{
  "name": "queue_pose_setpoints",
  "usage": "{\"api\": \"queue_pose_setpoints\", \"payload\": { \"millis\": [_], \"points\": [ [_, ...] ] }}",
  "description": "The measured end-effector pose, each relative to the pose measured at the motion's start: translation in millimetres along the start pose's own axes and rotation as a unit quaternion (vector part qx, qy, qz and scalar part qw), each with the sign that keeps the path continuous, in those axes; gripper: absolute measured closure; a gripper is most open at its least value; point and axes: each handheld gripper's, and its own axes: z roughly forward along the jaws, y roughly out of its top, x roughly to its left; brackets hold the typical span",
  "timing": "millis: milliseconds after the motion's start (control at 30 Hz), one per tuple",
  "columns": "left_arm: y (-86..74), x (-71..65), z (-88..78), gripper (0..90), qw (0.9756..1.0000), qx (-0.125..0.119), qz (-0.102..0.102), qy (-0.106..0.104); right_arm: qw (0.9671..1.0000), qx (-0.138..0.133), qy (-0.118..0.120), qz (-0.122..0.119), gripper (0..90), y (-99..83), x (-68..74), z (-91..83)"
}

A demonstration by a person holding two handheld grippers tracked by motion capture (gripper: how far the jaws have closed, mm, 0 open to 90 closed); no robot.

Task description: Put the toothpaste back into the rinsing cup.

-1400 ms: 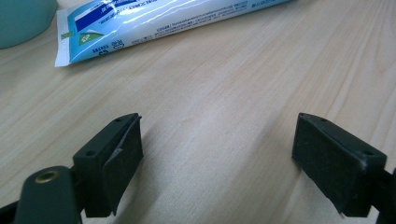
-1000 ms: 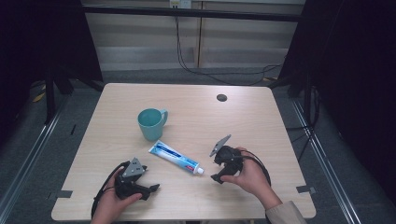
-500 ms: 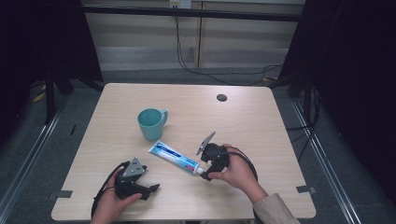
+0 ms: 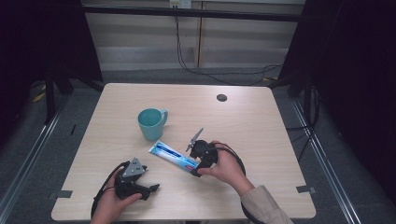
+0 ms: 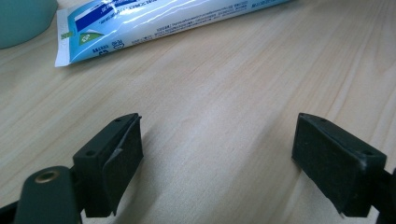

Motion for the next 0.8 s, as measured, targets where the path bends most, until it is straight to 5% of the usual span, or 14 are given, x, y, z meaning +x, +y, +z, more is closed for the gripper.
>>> {"api": "queue_pose_setpoints", "payload": {
  "millis": [367, 800],
  "points": [
    [0.0, 0.0, 0.0, 15.6, 1.0, 0.0, 0.0, 0.001, 0.9997, 0.014, 0.018, 0.006, 42.8, 7.5, 2.7, 11.0],
    [0.0, 0.1, -0.1, 15.6, 1.0, 0.0, 0.0, 0.001, 0.9993, 0.036, -0.002, -0.01, 54.4, 12.3, 7.1, 13.7]
  ]
}}
